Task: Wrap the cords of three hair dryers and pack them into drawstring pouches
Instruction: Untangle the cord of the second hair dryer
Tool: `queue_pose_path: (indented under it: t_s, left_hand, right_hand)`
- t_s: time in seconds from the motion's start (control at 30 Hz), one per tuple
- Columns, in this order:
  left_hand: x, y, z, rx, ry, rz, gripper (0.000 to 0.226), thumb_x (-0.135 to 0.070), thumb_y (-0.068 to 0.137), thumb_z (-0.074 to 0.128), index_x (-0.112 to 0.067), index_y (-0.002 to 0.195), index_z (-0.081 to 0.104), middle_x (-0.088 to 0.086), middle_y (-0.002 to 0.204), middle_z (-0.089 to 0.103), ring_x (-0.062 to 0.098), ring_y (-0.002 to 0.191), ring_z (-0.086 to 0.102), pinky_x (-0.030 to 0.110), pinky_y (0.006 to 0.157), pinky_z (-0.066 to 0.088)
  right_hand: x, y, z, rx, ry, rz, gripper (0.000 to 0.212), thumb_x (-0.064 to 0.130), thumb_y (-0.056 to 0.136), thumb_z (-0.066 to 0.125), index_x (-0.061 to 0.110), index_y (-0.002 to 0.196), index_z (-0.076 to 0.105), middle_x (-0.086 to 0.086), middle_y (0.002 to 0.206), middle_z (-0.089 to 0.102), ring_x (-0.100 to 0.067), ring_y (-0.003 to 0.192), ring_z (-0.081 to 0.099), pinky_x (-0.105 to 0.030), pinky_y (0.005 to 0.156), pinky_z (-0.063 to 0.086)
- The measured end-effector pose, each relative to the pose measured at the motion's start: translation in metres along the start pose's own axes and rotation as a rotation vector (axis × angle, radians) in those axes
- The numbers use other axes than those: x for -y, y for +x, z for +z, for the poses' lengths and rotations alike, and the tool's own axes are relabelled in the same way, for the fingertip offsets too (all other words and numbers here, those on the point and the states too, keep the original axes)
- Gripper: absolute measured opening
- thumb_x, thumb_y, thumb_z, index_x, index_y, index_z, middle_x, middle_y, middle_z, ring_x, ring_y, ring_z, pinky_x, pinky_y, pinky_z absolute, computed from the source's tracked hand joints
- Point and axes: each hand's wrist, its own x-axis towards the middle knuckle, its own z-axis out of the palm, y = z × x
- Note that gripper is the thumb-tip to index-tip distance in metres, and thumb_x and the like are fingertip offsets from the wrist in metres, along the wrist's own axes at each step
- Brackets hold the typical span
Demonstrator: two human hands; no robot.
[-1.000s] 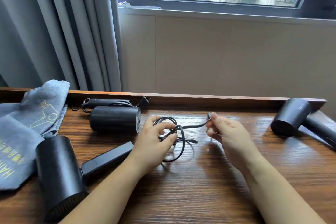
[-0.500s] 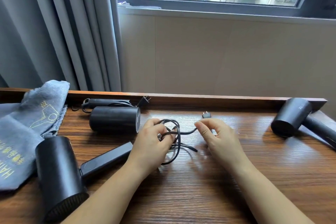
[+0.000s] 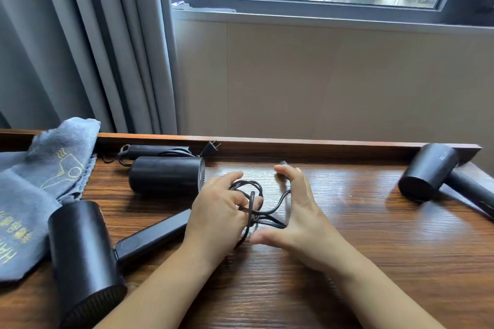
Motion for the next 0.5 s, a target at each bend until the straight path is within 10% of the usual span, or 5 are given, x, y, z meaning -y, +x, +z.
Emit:
queue_pose_path:
  t_s: [0.27,0.5]
  left_hand:
    - [0.001,0.000,0.006,-0.040,0.059,0.016,0.010,-0.018,0.071,0.074,-0.020,0.062,0.076,-0.004,0.121,0.068,0.019,0.110,0.058,0.020,0.091,0.036]
    - [0.004,0.004,-0.004,-0.057,-0.235,-0.110,0.025,-0.030,0.095,0.063,-0.023,0.079,0.081,-0.015,0.108,0.071,0.001,0.100,0.063,0.022,0.089,0.047]
  right_hand:
    - [0.002,-0.001,0.010,-0.022,-0.006,-0.025,0.114,0.067,0.052,0.083,0.032,0.144,0.025,0.014,0.144,0.023,0.006,0.136,0.028,-0.001,0.105,0.021]
    - [-0.018,0.011,-0.006,-0.066,0.017,0.172,0.044,0.031,0.074,0.055,0.036,0.118,0.057,0.019,0.116,0.064,0.004,0.108,0.059,-0.024,0.097,0.048]
